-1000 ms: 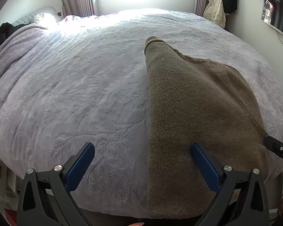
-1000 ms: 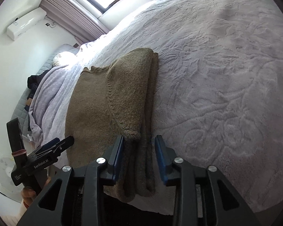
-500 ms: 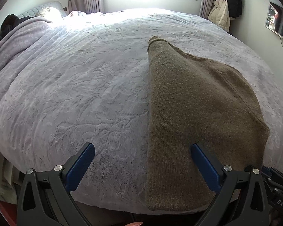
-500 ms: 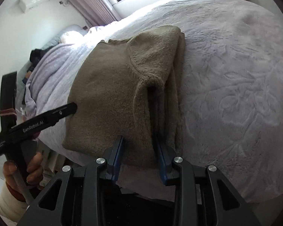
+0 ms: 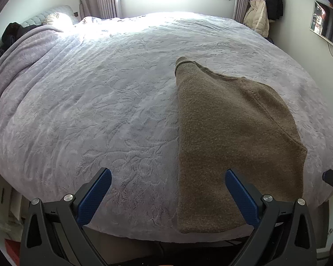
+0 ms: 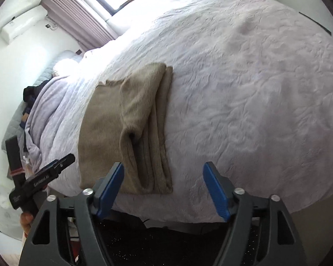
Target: Fold small clothes
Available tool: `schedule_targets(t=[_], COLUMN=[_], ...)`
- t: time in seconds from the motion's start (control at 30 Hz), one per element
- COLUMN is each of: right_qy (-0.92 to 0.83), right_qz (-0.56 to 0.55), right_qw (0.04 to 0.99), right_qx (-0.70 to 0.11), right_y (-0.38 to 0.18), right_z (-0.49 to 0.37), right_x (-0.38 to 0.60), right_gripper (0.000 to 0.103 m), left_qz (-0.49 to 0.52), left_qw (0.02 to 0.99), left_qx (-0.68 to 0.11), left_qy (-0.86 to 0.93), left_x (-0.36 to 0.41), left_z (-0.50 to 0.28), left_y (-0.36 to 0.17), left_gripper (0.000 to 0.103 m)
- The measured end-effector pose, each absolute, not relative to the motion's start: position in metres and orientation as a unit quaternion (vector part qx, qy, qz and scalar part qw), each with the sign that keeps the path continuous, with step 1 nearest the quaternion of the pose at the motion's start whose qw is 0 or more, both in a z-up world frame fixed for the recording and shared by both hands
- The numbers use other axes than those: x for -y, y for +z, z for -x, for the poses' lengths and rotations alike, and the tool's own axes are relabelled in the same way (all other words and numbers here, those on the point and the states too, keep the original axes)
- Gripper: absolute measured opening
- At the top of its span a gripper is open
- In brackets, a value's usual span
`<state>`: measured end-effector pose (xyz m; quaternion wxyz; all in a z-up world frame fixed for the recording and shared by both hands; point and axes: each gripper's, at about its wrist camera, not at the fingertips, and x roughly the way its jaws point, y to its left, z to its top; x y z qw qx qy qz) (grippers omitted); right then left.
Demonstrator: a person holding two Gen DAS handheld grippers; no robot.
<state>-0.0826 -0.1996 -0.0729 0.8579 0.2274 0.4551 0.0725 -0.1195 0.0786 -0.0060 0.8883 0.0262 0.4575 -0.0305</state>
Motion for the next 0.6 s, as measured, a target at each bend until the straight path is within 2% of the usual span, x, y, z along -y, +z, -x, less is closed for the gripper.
schedule_targets(t=[0.6], right_qy=[0.053], right_qz=[-0.115], right_qw=[0.859], right_qx=[-0.497], right_y=[-0.023], right_z=[0.003], right_x=[0.138], right_gripper=[0.082], left_qz=[-0.032], left_qw=[0.875], left_qx=[-0.482], left_qy=[-0.039], left_x=[-0.048], left_z=[0.079], left_y=[0.031], left_gripper=[0.103])
